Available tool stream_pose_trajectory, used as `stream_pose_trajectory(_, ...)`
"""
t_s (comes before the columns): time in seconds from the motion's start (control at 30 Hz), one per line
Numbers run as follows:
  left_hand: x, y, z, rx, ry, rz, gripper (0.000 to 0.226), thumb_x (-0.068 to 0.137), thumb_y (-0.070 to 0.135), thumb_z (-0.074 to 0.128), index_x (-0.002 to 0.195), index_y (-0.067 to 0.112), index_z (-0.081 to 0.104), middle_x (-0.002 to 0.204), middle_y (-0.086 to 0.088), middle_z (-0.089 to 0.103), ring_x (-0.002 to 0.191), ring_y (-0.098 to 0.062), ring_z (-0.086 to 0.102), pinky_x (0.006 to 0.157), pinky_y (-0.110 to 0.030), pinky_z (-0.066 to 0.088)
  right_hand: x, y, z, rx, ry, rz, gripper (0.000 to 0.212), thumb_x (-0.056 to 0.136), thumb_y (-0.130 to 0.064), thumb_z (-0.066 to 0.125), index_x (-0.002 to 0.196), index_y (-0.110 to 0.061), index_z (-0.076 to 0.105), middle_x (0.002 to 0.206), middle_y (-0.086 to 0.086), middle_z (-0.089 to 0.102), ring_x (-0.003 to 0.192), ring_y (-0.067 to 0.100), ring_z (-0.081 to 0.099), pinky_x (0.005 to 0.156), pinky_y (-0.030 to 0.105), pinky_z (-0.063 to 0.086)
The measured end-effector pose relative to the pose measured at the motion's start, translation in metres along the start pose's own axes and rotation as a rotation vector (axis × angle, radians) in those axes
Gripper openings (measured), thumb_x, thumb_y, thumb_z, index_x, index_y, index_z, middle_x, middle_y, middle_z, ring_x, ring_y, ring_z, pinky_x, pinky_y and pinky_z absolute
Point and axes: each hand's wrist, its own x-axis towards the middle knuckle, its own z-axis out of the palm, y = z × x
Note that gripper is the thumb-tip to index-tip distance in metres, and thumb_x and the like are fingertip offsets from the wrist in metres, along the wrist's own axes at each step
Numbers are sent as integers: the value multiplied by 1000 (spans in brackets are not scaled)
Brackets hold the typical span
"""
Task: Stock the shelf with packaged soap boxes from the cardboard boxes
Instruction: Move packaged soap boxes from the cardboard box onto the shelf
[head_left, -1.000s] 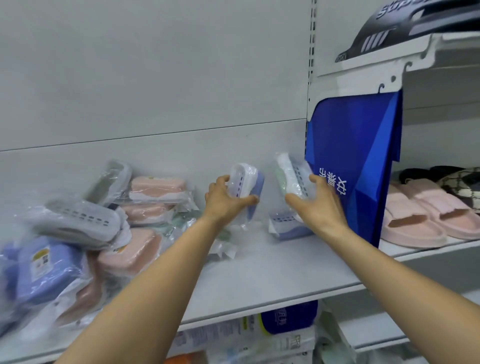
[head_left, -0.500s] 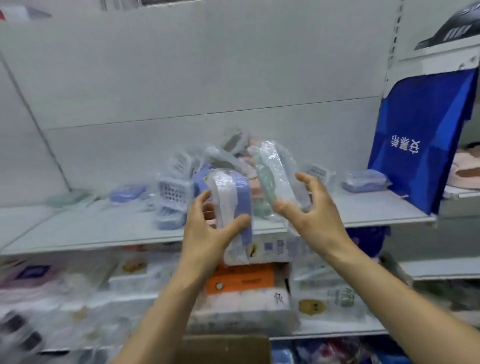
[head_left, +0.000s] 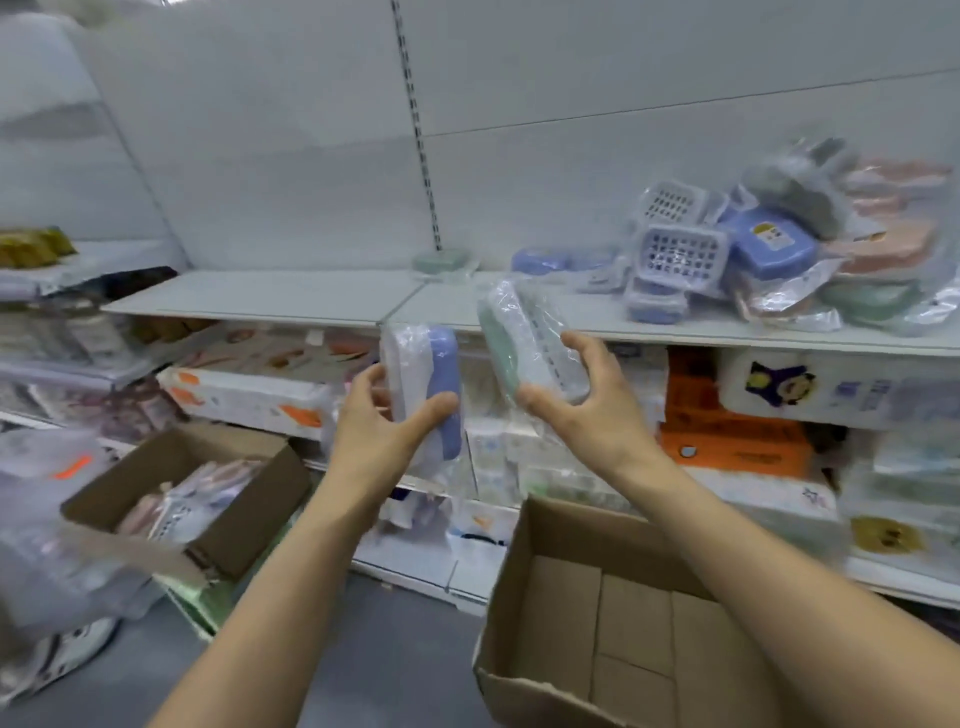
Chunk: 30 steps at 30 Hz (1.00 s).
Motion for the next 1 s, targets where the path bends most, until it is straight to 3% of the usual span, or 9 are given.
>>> stream_pose_trajectory(0.07, 9, -21, -31, -5, 33, -33, 81, 68, 50, 82, 135, 26, 44, 118, 2, 61, 106, -16, 62, 91, -41, 54, 6, -8, 36, -3, -37, 0, 78, 76, -45, 76, 142, -31, 36, 139, -4, 41, 116, 10, 45, 87, 26, 44)
stream_pose_trajectory(0.17, 27, -56, -74, 0, 93, -70, 92, 56, 62, 83, 133, 28, 46, 115, 3, 62, 104, -17, 64, 90, -43, 55, 21, -16, 89, -11, -93, 3, 80, 75, -45, 76, 142, -30, 36, 140, -3, 42, 116, 10, 46, 83, 23, 39)
stream_pose_trajectory(0.3, 62, -106, -126, 122, 123, -74, 100, 51, 72, 78, 135, 30, 43, 124, 1, 57, 108, -16, 60, 93, -45, 54, 51, -22, 166, -22, -169, -4, 76, 76, -46, 75, 141, -31, 38, 143, -4, 39, 113, 4, 39, 80, 17, 33)
stream_pose_trajectory(0.4, 103, -140, -164, 192, 147, -112, 95, 65, 59, 81, 142, 23, 39, 131, -1, 50, 112, -16, 54, 97, -37, 48, 80, -24, 234, -33, -219, 10, 73, 76, -46, 75, 139, -31, 41, 140, -5, 41, 111, 2, 38, 89, 22, 31)
stream_pose_trajectory(0.53, 175, -176, -217, 204, 157, -171, 79, 75, 47, 79, 141, 21, 41, 129, -1, 49, 112, -17, 54, 94, -35, 47, 127, -29, 327, -19, -283, 67, 72, 76, -46, 75, 139, -29, 43, 134, -4, 40, 112, 6, 42, 83, 18, 34)
stream_pose_trajectory(0.7, 249, -219, -291, 215, 137, -236, 74, 78, 53, 75, 139, 26, 45, 128, -2, 52, 109, -17, 57, 92, -38, 51, 174, -39, 429, -23, -361, 103, 76, 74, -50, 74, 139, -30, 41, 132, -5, 40, 111, 10, 44, 91, 32, 45)
stream_pose_trajectory(0.83, 295, -264, -351, 213, 134, -332, 85, 65, 73, 67, 136, 30, 49, 123, -3, 57, 104, -20, 62, 87, -43, 55, 199, -44, 510, -71, -465, 132, 77, 74, -53, 73, 139, -32, 38, 133, -7, 38, 113, 10, 42, 88, 30, 43)
stream_pose_trajectory(0.93, 327, -306, -393, 172, 136, -385, 76, 76, 65, 68, 140, 29, 46, 123, 0, 60, 102, -20, 65, 87, -46, 56, 212, -40, 573, -90, -517, 170, 77, 72, -55, 73, 137, -33, 40, 136, -7, 37, 117, 12, 43, 94, 38, 48)
stream_pose_trajectory(1.0, 350, -343, -420, 177, 134, -422, 66, 84, 56, 67, 141, 29, 46, 124, 2, 60, 100, -17, 64, 80, -38, 56, 219, -35, 621, -111, -545, 205, 75, 72, -54, 73, 136, -31, 42, 136, -6, 39, 115, 11, 42, 96, 37, 47)
